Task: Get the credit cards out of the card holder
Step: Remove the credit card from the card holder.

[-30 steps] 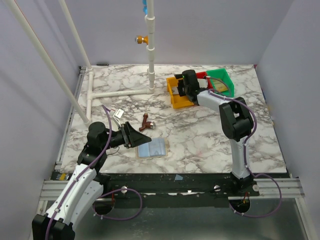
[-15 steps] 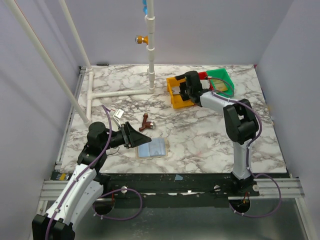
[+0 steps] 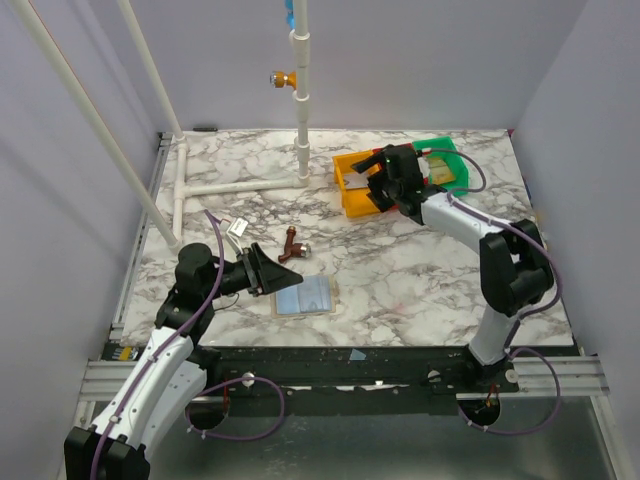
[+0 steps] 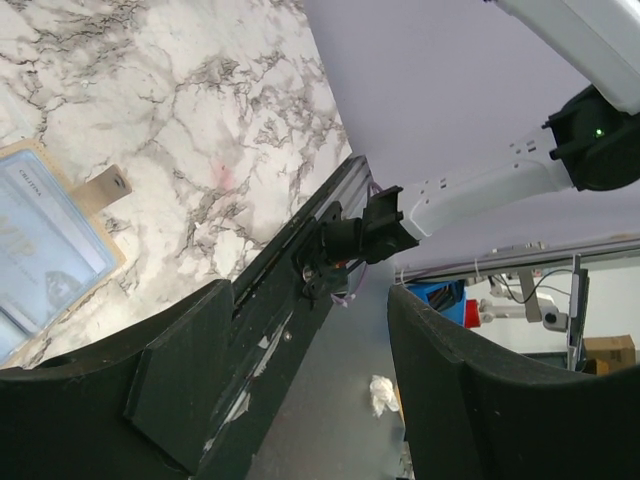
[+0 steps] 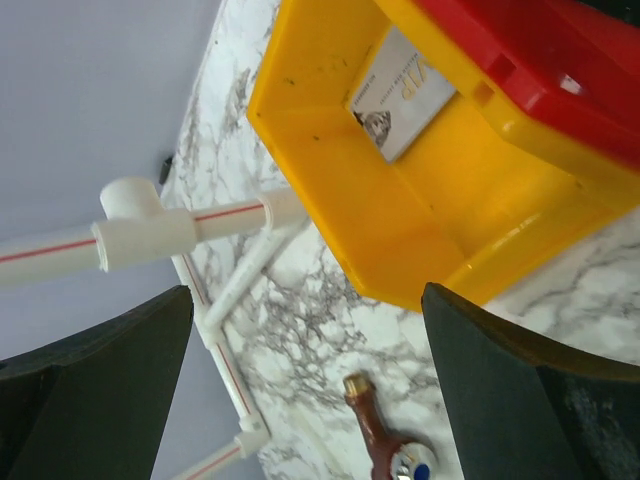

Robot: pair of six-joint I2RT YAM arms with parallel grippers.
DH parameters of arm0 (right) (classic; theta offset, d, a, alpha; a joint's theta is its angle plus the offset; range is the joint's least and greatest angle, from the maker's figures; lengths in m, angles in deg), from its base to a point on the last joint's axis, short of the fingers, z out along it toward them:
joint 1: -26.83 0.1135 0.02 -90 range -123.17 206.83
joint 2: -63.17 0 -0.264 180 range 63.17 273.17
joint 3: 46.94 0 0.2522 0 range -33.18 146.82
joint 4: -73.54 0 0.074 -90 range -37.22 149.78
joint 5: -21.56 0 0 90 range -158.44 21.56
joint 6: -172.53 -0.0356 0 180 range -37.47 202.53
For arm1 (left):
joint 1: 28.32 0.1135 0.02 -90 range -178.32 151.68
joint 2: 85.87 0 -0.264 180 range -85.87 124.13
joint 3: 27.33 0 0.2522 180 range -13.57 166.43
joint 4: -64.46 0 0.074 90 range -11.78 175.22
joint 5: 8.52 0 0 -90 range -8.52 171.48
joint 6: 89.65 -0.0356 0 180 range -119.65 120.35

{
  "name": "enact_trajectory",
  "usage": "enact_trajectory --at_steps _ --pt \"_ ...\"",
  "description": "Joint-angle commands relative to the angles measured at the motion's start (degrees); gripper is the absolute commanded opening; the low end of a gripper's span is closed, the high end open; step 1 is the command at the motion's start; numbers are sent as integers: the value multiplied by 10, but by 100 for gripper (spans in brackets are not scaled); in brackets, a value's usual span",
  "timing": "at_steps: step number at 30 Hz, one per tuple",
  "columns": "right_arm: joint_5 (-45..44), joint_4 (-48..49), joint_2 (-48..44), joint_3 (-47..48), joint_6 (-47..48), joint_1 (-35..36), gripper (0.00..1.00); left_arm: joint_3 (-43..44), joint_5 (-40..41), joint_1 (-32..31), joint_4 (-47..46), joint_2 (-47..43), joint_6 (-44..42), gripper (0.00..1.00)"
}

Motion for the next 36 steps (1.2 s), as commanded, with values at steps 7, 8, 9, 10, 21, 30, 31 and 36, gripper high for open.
enact_trajectory --at_steps 7,8,9,10,21,30,31,36 --pt "84 -42 -124 -123 109 -1 100 -8 39 -2 -1 12 -13 65" --pt "103 -47 -137 -132 117 -1 100 -9 41 -2 -1 13 -13 65" --pt "109 -50 -150 -141 125 -1 100 -9 43 -2 -1 15 -15 65" --pt "113 -54 -161 -151 131 -1 100 -9 45 -3 1 17 -16 65" --pt "154 -102 -258 -236 191 15 100 -9 110 -14 45 59 -54 65" --pt "140 -125 -293 -258 208 51 100 37 297 -122 114 138 -97 64" --pt "138 -125 -295 -261 208 53 100 45 324 -138 124 150 -100 64" --pt "133 -128 -304 -274 208 55 100 105 445 -213 190 242 -111 64"
